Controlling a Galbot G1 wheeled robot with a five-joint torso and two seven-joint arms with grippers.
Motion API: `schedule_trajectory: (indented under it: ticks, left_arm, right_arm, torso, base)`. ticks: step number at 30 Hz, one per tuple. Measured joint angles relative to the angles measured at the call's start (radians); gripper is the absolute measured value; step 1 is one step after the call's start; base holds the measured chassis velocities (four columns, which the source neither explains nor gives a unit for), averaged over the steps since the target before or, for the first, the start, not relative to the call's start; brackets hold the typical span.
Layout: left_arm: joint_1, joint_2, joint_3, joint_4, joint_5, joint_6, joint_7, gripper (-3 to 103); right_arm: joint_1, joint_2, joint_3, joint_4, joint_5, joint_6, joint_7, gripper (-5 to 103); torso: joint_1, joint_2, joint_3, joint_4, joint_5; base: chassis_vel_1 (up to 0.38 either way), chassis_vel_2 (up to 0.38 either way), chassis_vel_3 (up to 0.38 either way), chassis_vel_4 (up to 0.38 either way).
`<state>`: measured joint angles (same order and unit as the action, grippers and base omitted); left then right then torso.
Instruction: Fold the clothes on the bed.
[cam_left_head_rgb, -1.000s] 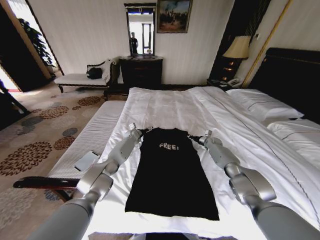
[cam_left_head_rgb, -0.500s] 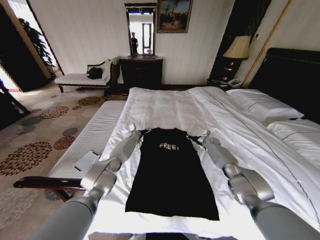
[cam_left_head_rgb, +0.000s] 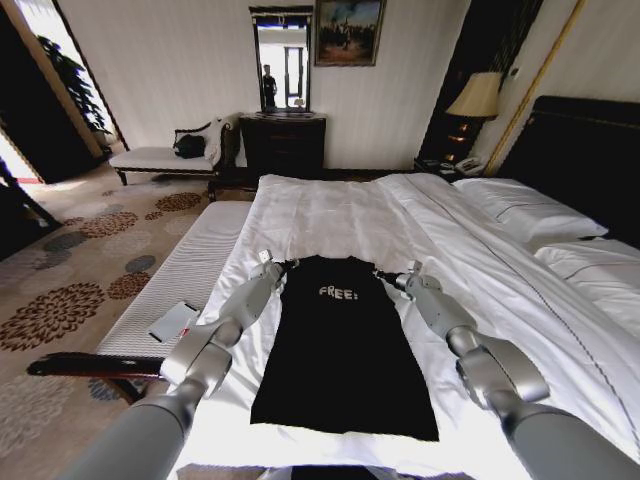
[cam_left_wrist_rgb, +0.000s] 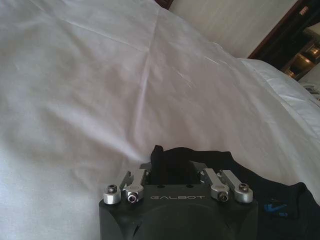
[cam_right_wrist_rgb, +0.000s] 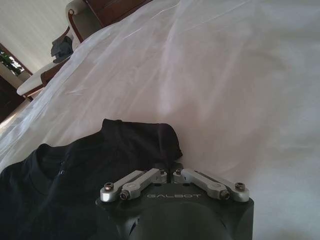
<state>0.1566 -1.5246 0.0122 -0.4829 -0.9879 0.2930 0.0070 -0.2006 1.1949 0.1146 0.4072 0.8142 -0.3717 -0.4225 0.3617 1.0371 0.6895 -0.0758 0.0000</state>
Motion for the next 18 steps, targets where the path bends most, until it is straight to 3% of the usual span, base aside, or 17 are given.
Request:
schedule_trajectory:
  ticks: [8, 9, 11, 18]
  left_arm:
    - [0.008, 0.006, 0.005, -0.006, 0.003, -0.006, 0.000, 20]
    - [0.012, 0.010, 0.004, -0.008, 0.003, -0.006, 0.000, 9]
    - [0.014, 0.013, 0.004, -0.011, 0.003, -0.006, 0.000, 4]
    - [0.017, 0.018, 0.000, -0.017, 0.005, -0.011, 0.000, 2]
  right_arm:
    - [0.000, -0.011, -0.002, 0.002, 0.003, 0.001, 0.000, 1]
    - [-0.002, -0.012, -0.002, 0.005, 0.004, 0.001, 0.000, 1]
    - [-0.005, -0.012, -0.002, 0.008, 0.004, 0.001, 0.000, 1]
    - [-0.013, -0.012, -0.003, 0.013, 0.005, 0.005, -0.001, 1]
  torso:
    - [0.000, 0.000, 0.000, 0.0002, 0.0000]
    - [0.000, 0.000, 0.000, 0.0001, 0.0000]
    - [0.000, 0.000, 0.000, 0.0002, 0.0000]
    - [0.000, 0.000, 0.000, 0.0002, 0.0000]
  base:
    - [0.000, 0.000, 0.000, 0.000]
    - [0.000, 0.000, 0.000, 0.000]
    - [0.000, 0.000, 0.000, 0.000]
    - [0.000, 0.000, 0.000, 0.000]
